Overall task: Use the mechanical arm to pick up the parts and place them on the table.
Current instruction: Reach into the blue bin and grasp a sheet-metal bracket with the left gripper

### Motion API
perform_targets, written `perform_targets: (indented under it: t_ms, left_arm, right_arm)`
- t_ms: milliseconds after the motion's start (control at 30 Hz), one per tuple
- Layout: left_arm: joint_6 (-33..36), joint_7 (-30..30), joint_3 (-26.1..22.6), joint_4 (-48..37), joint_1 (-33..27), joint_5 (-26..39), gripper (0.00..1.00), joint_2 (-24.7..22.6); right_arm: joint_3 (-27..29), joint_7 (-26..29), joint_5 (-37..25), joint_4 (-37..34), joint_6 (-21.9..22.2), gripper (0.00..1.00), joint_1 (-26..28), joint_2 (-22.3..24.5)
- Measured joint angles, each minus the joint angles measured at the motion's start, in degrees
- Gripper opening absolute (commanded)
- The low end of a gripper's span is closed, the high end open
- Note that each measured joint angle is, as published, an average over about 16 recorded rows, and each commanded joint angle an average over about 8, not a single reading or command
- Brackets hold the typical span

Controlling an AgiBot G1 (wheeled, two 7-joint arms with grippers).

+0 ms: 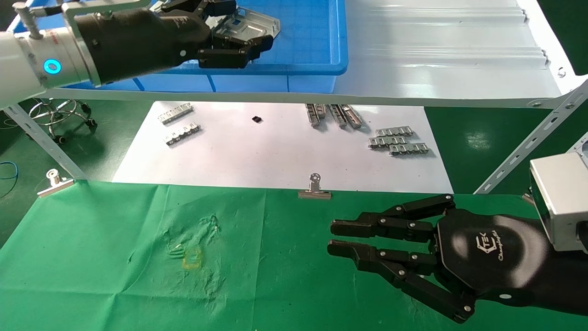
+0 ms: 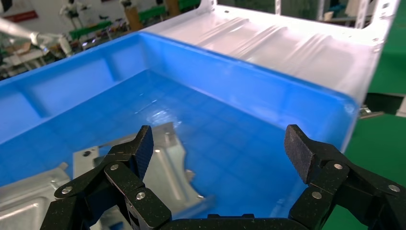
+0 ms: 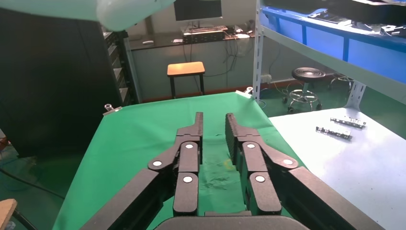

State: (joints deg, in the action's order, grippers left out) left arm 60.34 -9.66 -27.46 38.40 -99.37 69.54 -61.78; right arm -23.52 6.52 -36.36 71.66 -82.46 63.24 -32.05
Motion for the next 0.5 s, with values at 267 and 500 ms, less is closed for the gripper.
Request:
perform_targets:
  t_ms: [267, 500]
  left_arm:
    - [-2.62, 2.77, -2.99, -17.64, -10.76, 5.48, 1.0, -6.25]
    - [-7.48, 4.49, -4.71, -28.25, -16.18, 8.66, 0.47, -10.34]
  right_arm:
    - [0.0, 0.0, 0.0, 0.0, 0.0, 0.0, 0.0, 0.0]
    - [0.0, 0.0, 0.0, 0.0, 0.0, 0.0, 0.0, 0.0]
